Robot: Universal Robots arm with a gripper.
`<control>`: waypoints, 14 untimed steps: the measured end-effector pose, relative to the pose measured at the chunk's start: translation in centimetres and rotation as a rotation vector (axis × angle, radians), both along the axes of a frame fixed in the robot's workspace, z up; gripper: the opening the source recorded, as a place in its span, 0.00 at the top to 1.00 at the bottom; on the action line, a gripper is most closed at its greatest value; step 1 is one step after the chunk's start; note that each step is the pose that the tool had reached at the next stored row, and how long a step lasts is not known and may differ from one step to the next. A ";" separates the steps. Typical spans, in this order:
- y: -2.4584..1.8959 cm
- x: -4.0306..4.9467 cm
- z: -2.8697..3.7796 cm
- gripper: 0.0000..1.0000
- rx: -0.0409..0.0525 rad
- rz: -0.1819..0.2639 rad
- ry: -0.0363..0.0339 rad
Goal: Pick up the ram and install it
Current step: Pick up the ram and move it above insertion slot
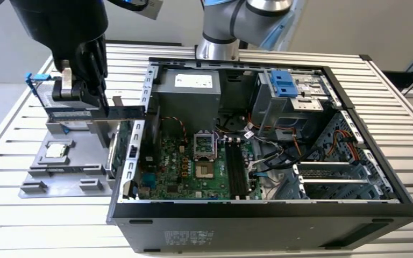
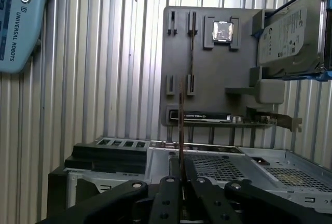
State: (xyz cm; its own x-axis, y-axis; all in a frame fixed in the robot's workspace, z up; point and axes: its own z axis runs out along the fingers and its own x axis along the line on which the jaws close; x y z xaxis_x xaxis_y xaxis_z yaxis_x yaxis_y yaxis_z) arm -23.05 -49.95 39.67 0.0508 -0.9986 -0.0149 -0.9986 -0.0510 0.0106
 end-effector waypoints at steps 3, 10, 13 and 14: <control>0.00 0.34 0.01 1.00 -0.0001 0.000 0.0000; 0.00 1.05 0.03 1.00 -0.0001 0.000 0.0000; 0.00 1.36 0.04 1.00 -0.0001 0.000 0.0000; 0.00 1.46 0.05 1.00 -0.0001 0.000 0.0000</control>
